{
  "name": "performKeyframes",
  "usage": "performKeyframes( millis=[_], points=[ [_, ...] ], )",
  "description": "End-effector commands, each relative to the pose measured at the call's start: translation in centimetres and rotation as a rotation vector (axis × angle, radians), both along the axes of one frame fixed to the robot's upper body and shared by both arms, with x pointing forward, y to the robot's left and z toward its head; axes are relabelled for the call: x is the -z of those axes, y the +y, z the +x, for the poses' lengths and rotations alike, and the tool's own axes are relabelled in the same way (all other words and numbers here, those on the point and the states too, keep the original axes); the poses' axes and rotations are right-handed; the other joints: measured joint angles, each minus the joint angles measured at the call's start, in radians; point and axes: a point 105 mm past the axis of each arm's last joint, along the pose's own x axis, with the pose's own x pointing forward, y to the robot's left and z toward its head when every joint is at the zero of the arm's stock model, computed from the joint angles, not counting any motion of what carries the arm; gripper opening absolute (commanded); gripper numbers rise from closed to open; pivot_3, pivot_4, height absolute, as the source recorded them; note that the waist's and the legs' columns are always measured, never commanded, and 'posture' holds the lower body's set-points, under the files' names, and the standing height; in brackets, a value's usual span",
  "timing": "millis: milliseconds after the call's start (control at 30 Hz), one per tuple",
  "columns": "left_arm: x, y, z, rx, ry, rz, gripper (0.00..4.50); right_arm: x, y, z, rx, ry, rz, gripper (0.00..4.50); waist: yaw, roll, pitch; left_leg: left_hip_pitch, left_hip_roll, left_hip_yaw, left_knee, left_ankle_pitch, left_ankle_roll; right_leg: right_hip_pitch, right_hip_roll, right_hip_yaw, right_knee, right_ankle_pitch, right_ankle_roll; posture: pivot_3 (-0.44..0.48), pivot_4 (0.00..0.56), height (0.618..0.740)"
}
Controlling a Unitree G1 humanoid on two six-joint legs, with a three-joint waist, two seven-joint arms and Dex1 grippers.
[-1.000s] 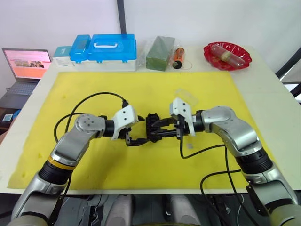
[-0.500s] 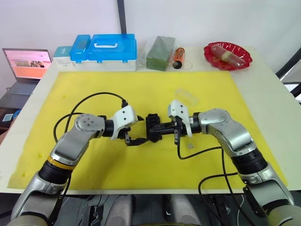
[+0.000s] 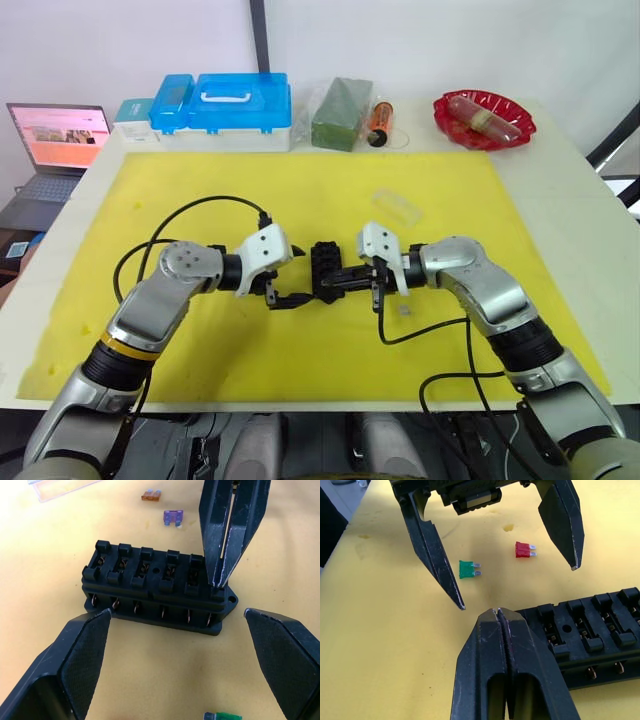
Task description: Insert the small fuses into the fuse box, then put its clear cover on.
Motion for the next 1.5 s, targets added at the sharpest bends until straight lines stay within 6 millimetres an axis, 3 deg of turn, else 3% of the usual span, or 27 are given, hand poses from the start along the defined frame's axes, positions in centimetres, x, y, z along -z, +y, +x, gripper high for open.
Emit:
performKeyframes(
  millis=[33, 200, 333, 467, 700, 800, 900, 1000, 1167, 1367, 1500],
  points=[
    [-1.1, 0.3, 0.3, -0.012, -0.044, -0.012, 4.50, 1.0, -0.8, 0.3, 0.045, 0.032, -0.031, 0.02, 0.000, 0.000, 0.000, 0.000, 0.000, 0.000, 0.000, 0.000, 0.000, 0.000, 0.000, 0.000, 0.000, 0.000, 0.000, 0.000, 0.150, 0.740],
    [-2.8, 0.8, 0.4, -0.014, -0.043, -0.081, 4.50, -3.0, -0.1, 0.0, 0.020, -0.026, 0.098, 0.02, 0.001, 0.000, 0.000, 0.000, 0.000, 0.000, 0.000, 0.000, 0.000, 0.000, 0.000, 0.000, 0.000, 0.000, 0.000, 0.000, 0.150, 0.740],
    [-5.0, 1.6, 0.1, -0.002, -0.028, -0.149, 4.50, -5.1, -1.3, -0.7, 0.012, -0.057, 0.113, 0.02, 0.001, 0.000, 0.001, -0.002, 0.000, -0.001, 0.000, 0.000, 0.000, -0.002, 0.000, 0.000, 0.000, 0.000, 0.000, 0.000, 0.150, 0.740],
    [-6.2, 3.5, -0.1, -0.022, -0.016, -0.177, 4.50, -5.9, -3.9, -0.8, 0.060, -0.102, 0.056, 0.02, 0.000, 0.000, 0.001, -0.002, 0.000, -0.001, 0.000, 0.000, 0.000, -0.002, 0.000, -0.001, -0.001, 0.000, 0.000, 0.000, 0.150, 0.740],
    [-6.3, 8.4, -1.0, -0.076, 0.017, -0.149, 4.50, -6.8, -10.6, -1.5, 0.209, -0.106, -0.064, 0.02, 0.001, 0.001, 0.003, -0.002, 0.000, 0.001, -0.001, 0.000, 0.000, -0.002, -0.001, 0.000, -0.002, -0.001, -0.001, 0.000, 0.150, 0.740],
    [-5.9, 10.4, -1.4, -0.106, 0.033, -0.084, 4.50, -7.4, -14.0, -2.2, 0.265, -0.061, -0.095, 0.58, 0.001, 0.001, 0.003, -0.002, 0.000, 0.001, -0.001, 0.000, 0.000, -0.002, -0.001, 0.000, -0.002, -0.002, -0.003, 0.000, 0.150, 0.740],
    [-5.3, 12.3, -1.5, -0.150, 0.067, -0.038, 4.50, -7.5, -16.5, -2.0, 0.359, -0.048, -0.125, 1.62, 0.001, 0.001, 0.004, -0.002, 0.001, 0.002, -0.001, 0.000, 0.000, -0.002, -0.001, 0.000, -0.002, -0.002, -0.004, 0.000, 0.150, 0.740],
    [-3.8, 13.4, -1.4, -0.165, 0.104, 0.002, 4.50, -7.3, -17.8, -1.9, 0.412, -0.029, -0.141, 2.69, 0.000, 0.001, 0.004, -0.001, 0.001, 0.004, -0.001, 0.000, 0.000, -0.002, -0.001, 0.001, -0.002, -0.002, -0.004, 0.000, 0.150, 0.740],
    [-3.4, 12.6, -0.9, -0.151, 0.116, -0.016, 4.50, -6.9, -18.5, -2.3, 0.428, -0.024, -0.152, 4.46, 0.003, 0.001, 0.004, -0.002, 0.001, 0.004, -0.002, 0.000, 0.000, -0.003, -0.002, 0.001, -0.003, -0.002, -0.004, 0.000, 0.150, 0.740],
    [-3.1, 11.2, -0.9, -0.108, 0.149, -0.032, 4.50, -7.5, -16.5, -2.1, 0.421, -0.083, -0.105, 4.46, 0.000, 0.001, 0.004, -0.002, 0.001, 0.004, -0.002, 0.000, 0.000, -0.003, -0.002, 0.001, -0.002, -0.002, -0.004, 0.000, 0.150, 0.740],
    [-2.7, 9.9, -0.5, -0.105, 0.276, -0.091, 4.50, -8.3, -13.2, -2.2, 0.345, -0.129, -0.054, 4.46, -0.001, 0.002, 0.005, -0.002, 0.001, 0.004, -0.002, 0.000, 0.000, -0.003, -0.001, 0.001, -0.002, -0.001, -0.001, 0.000, 0.150, 0.740]
  ],
)
